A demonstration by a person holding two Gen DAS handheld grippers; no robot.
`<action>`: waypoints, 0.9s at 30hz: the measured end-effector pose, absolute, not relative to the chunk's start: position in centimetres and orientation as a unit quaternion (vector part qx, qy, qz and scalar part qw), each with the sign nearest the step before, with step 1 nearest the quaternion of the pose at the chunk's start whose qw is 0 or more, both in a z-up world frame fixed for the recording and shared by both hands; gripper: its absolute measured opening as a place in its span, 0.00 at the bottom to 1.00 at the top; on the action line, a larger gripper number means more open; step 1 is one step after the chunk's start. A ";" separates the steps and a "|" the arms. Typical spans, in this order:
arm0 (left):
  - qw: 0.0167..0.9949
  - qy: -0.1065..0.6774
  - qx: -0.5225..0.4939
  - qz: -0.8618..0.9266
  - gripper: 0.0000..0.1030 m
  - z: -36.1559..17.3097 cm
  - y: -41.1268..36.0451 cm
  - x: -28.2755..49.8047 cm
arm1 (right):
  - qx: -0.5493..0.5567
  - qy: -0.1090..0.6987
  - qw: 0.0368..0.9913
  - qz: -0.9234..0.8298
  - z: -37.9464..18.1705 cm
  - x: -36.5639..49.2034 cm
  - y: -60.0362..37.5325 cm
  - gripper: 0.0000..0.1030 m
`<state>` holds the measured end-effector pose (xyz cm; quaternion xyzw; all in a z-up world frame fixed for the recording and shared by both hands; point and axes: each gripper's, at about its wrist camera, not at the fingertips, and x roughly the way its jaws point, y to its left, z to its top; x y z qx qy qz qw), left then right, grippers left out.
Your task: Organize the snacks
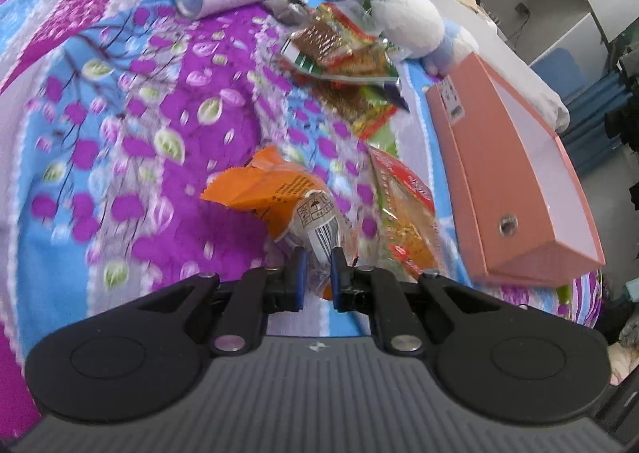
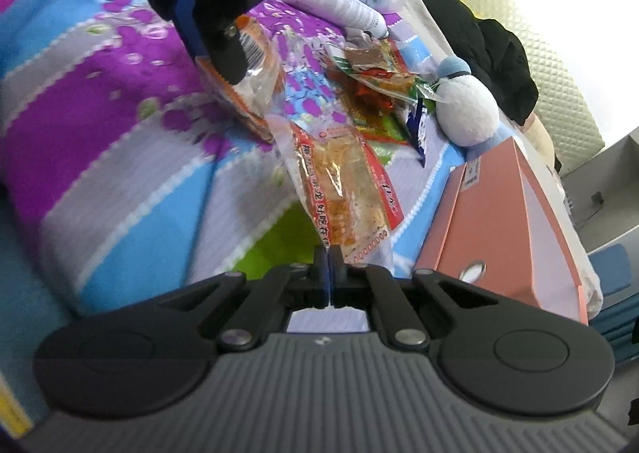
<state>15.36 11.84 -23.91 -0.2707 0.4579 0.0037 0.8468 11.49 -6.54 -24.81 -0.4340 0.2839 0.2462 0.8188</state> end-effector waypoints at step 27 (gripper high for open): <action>0.830 0.443 -0.334 0.061 0.78 -25.1 12.8 12.6 | 0.094 0.445 0.869 0.197 -24.3 13.2 -14.5 0.87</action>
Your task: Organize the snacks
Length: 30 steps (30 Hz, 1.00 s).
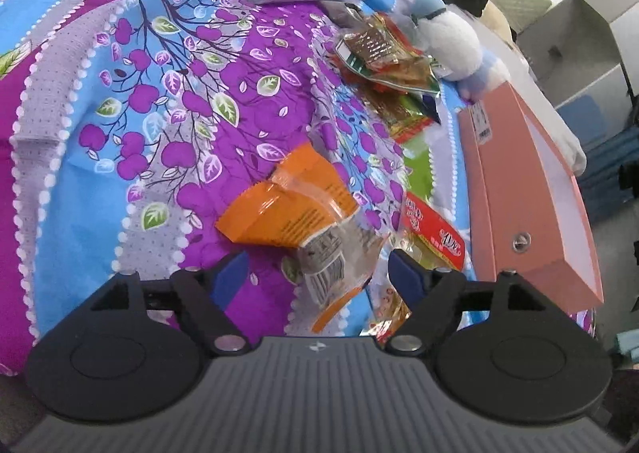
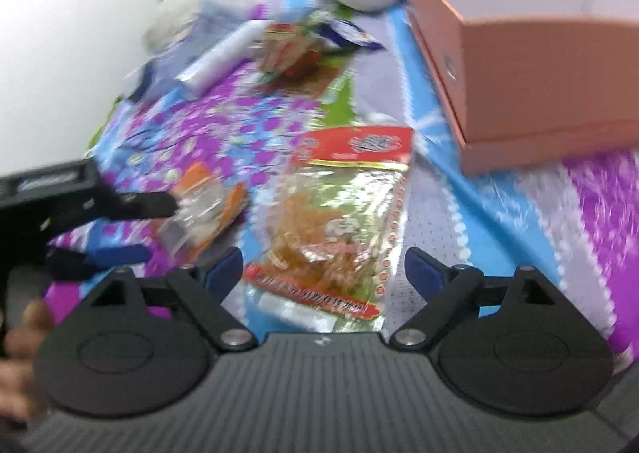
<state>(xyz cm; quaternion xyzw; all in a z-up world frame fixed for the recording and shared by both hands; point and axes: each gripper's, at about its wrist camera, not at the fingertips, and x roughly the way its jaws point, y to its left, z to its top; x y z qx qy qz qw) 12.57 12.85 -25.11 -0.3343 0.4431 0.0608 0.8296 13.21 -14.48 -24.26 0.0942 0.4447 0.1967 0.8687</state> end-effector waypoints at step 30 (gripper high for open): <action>0.825 0.454 -0.328 0.077 0.61 -26.5 11.6 15.0 | -0.045 0.444 0.871 0.204 -24.9 14.0 -9.5 0.42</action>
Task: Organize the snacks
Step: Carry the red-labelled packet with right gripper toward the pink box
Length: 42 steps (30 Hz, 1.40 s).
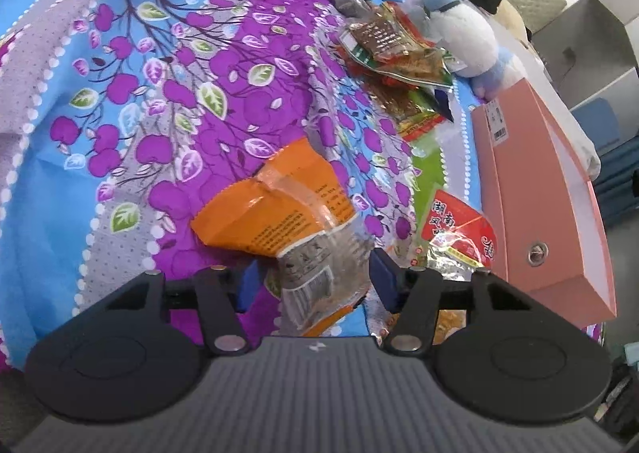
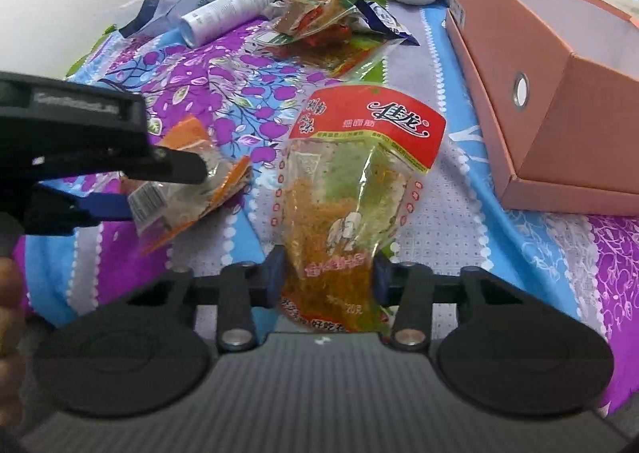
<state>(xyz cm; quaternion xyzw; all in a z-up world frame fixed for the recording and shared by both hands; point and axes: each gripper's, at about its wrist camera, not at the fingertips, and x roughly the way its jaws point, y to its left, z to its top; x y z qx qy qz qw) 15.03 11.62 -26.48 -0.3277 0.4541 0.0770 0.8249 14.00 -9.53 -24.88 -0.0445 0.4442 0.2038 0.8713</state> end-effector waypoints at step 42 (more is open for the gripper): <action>0.892 0.413 -0.176 -0.047 0.38 -12.5 4.2 12.5 | 0.025 0.375 0.909 0.182 -14.7 11.4 -17.3 0.22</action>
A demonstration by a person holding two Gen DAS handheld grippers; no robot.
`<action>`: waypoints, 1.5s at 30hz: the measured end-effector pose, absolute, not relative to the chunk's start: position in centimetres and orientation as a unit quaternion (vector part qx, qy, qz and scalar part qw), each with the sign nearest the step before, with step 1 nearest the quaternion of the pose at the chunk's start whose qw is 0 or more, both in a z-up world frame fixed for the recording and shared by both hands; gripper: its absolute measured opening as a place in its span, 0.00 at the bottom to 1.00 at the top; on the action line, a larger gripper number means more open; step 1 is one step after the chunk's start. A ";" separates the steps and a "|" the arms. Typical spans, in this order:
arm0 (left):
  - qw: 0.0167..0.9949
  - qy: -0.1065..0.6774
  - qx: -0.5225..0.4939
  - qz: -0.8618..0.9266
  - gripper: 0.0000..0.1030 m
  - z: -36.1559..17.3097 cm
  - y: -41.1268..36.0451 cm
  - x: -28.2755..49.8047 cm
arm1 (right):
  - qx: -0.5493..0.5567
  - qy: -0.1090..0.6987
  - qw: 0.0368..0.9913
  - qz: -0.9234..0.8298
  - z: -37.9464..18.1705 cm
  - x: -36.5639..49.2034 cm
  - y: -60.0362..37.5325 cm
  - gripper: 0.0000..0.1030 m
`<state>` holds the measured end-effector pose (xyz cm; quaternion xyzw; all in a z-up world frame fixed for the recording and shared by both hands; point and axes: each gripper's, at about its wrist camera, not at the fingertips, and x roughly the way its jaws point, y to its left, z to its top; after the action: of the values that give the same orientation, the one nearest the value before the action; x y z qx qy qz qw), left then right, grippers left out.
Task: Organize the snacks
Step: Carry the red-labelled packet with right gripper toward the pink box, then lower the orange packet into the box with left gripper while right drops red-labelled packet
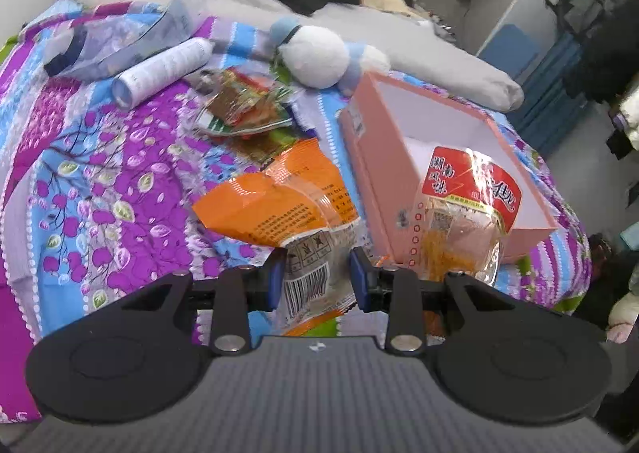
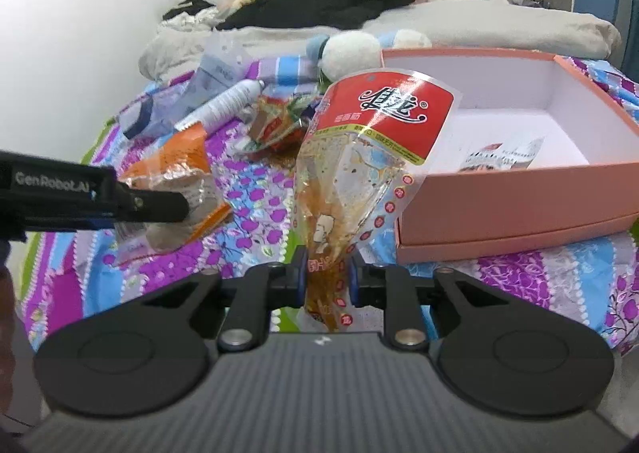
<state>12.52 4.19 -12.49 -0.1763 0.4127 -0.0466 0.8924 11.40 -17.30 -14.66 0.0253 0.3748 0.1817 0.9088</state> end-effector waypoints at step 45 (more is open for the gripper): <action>0.873 0.443 -0.097 -0.180 0.38 -11.8 -12.3 33.6 | 0.082 0.355 0.929 0.063 -12.7 24.0 -30.0 0.22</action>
<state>33.64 -12.28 -11.80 -0.0972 0.4429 -0.1805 0.8728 24.00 -30.00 -12.68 0.0818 0.3551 0.0632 0.9291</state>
